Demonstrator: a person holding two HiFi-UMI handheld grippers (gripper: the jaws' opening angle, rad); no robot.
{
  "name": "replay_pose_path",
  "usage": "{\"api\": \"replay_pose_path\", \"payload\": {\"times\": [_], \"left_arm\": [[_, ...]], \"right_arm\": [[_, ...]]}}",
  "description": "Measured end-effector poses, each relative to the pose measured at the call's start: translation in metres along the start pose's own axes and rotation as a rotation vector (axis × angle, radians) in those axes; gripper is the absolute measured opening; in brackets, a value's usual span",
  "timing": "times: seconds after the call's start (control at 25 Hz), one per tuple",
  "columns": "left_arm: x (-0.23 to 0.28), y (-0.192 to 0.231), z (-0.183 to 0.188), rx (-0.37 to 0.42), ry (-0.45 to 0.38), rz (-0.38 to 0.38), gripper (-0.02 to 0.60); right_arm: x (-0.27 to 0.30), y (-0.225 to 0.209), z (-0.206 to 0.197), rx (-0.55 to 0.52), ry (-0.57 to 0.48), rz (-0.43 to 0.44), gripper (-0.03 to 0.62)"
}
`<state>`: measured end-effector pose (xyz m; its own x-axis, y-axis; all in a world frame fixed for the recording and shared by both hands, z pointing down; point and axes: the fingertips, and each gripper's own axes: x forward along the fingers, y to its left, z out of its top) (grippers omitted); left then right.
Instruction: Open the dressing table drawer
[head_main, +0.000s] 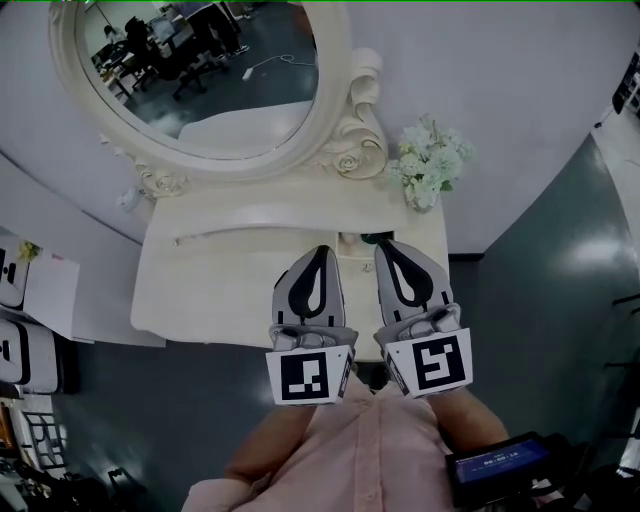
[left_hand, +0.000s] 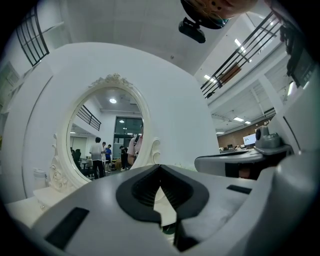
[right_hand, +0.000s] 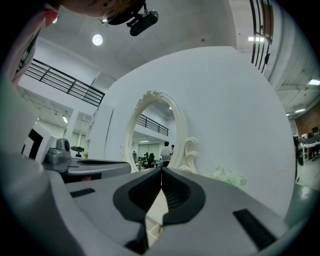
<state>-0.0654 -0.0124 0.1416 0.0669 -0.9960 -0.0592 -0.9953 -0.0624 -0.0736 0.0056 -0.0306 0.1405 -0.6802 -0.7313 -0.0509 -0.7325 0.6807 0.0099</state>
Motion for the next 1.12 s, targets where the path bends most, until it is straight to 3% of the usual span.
{"api": "replay_pose_path", "payload": {"times": [1.12], "left_arm": [[0.008, -0.004, -0.001, -0.009, 0.003, 0.018, 0.021]], "right_arm": [[0.007, -0.006, -0.008, 0.021, 0.005, 0.021, 0.018]]}}
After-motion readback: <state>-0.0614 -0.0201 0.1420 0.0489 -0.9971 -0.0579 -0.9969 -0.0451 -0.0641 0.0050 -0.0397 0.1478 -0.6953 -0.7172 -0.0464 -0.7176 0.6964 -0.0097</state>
